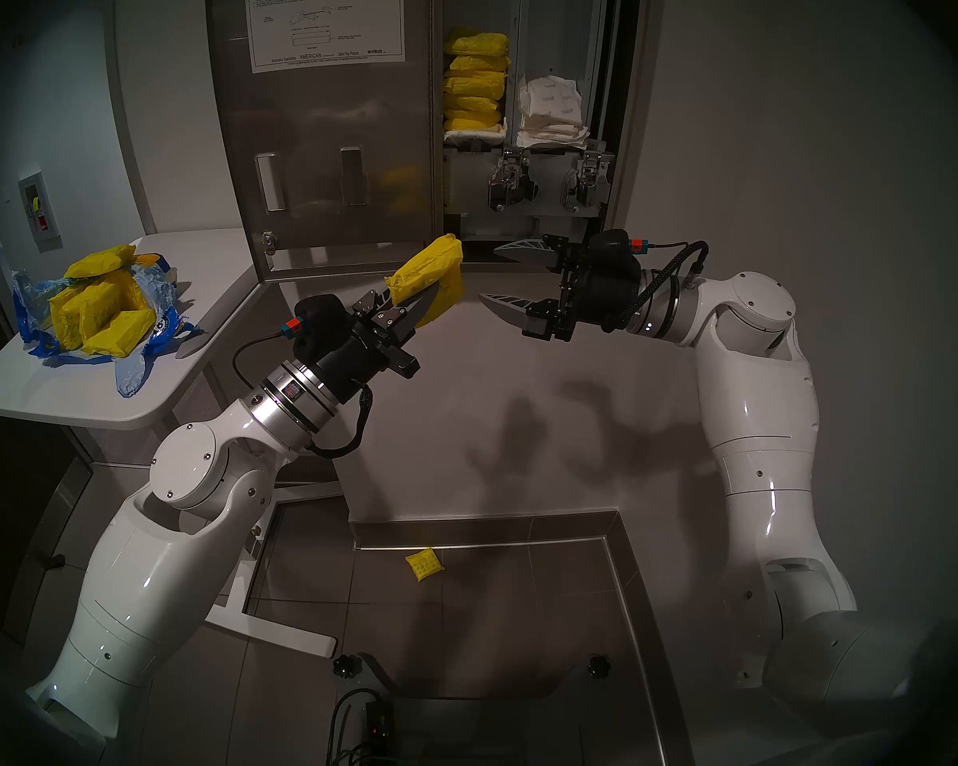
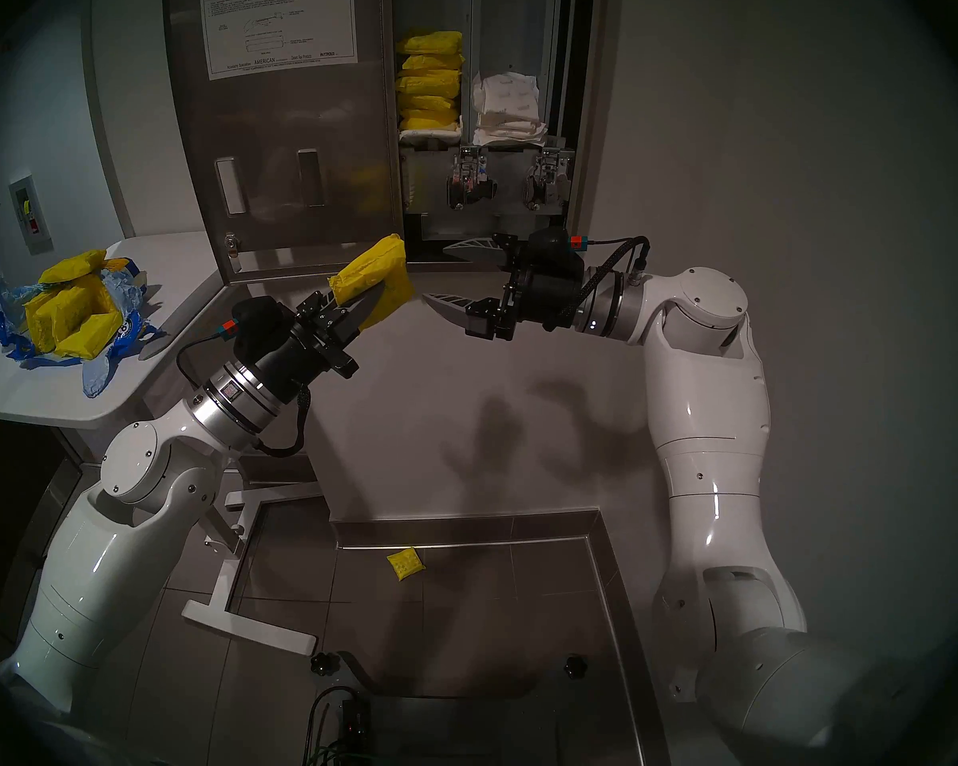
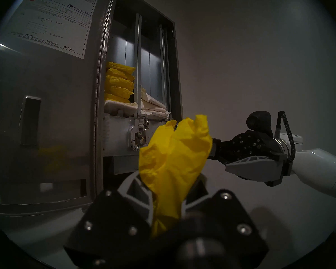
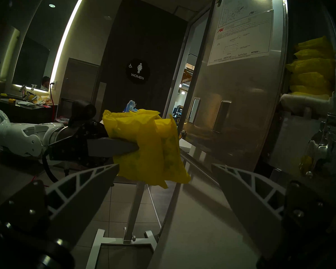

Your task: Open the dispenser door, put the pads inside, close the door

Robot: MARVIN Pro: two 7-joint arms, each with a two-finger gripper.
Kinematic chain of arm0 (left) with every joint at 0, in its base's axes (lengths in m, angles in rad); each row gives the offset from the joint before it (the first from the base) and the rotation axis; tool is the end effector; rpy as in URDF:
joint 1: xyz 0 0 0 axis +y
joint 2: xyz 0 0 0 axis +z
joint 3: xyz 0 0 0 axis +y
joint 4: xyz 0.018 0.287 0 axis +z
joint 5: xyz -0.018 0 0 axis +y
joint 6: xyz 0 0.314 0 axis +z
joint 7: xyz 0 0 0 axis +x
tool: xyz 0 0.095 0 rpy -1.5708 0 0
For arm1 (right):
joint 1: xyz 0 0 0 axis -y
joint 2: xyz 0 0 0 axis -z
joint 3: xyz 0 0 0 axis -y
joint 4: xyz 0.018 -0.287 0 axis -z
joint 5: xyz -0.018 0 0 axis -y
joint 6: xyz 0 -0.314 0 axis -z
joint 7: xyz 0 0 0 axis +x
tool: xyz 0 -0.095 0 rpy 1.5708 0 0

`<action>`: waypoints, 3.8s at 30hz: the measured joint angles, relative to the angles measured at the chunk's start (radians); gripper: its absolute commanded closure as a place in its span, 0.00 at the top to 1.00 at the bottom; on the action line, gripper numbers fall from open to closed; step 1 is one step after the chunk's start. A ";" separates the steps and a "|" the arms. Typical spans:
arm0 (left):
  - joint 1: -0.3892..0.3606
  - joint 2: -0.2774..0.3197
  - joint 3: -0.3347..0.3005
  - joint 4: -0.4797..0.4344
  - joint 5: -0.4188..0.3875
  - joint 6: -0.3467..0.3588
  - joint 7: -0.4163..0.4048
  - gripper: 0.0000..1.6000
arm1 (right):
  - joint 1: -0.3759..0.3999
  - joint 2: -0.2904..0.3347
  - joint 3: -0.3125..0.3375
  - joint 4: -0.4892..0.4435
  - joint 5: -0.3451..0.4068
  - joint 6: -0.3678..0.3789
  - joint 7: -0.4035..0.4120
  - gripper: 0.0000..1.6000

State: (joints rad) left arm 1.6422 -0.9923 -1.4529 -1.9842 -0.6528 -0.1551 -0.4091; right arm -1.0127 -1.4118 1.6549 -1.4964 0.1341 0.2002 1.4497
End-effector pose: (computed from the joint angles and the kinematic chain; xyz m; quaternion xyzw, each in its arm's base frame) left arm 0.3627 0.0058 -0.1562 0.5179 -0.2281 0.7789 0.2704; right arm 0.4677 0.0134 -0.0912 -0.4637 -0.5032 -0.6268 0.3726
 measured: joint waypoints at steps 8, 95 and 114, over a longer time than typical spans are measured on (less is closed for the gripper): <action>-0.032 -0.011 0.029 0.024 -0.004 0.008 -0.016 0.00 | 0.019 -0.008 -0.023 0.024 -0.001 0.001 0.008 1.00; -0.134 -0.023 0.054 0.151 -0.031 -0.008 -0.220 0.00 | 0.089 0.078 -0.120 0.149 0.082 -0.030 0.035 0.00; -0.125 -0.033 0.065 0.131 0.007 0.006 -0.176 1.00 | 0.086 0.082 -0.134 0.156 0.110 -0.032 0.035 0.00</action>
State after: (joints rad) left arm 1.5173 -1.0258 -1.3880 -1.8537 -0.6453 -0.1489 -0.5847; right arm -0.9271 -1.3299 1.5212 -1.3406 0.2441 0.1681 1.4843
